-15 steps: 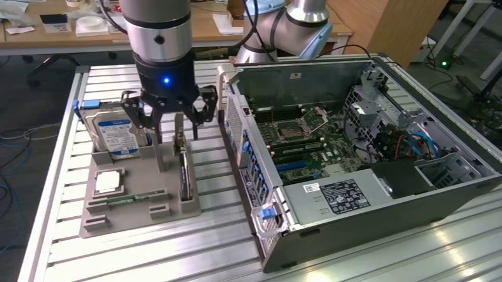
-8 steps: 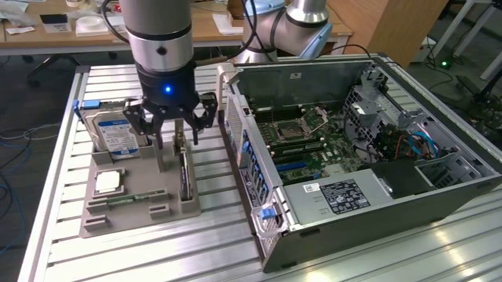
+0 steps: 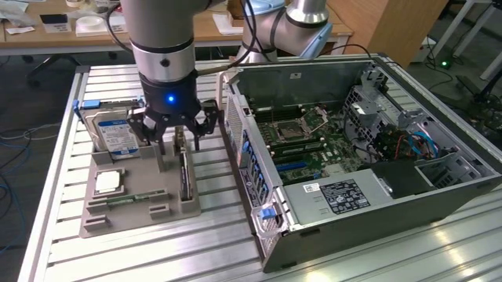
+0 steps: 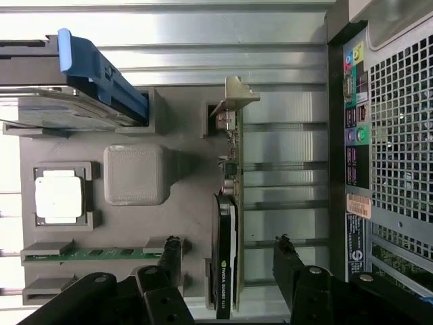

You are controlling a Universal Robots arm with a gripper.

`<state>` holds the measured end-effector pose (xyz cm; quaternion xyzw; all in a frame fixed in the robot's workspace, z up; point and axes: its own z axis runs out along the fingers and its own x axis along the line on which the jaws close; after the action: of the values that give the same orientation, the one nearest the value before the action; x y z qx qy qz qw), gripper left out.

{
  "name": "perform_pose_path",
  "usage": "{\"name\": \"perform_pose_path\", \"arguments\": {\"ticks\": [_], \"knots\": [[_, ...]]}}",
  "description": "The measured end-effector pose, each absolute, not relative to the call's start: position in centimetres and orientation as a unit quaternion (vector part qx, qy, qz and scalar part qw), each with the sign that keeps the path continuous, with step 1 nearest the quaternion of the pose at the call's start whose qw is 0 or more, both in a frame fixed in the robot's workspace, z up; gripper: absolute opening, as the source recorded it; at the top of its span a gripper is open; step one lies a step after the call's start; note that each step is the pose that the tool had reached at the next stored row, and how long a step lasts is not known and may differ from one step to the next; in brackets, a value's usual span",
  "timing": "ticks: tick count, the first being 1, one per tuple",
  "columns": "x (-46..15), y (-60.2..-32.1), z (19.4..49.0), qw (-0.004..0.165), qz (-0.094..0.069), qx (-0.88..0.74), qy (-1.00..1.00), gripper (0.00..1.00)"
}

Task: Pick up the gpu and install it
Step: 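Pick up the gpu and move the gpu toward the slot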

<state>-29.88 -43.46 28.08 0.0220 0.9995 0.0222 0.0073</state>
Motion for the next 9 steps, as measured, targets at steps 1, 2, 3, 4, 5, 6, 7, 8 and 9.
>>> {"name": "perform_pose_path", "arguments": {"ticks": [1,2,3,4,5,6,7,8,9], "knots": [[-29.9,-43.5,27.9,0.007,0.022,0.022,0.999,0.66],[-29.8,-43.5,27.7,0.007,0.022,0.022,0.999,0.66],[-29.8,-43.5,27.5,0.007,0.022,0.022,0.999,0.66],[-29.8,-43.5,27.4,0.007,0.022,0.022,0.999,0.66],[-29.8,-43.5,27.2,0.007,0.022,0.022,0.999,0.66],[-29.8,-43.5,27.0,0.007,0.022,0.022,0.999,0.66],[-29.8,-43.5,26.8,0.007,0.022,0.022,0.999,0.66],[-29.8,-43.5,26.6,0.007,0.022,0.022,0.999,0.66],[-29.8,-43.5,26.5,0.007,0.022,0.022,0.999,0.66]]}}
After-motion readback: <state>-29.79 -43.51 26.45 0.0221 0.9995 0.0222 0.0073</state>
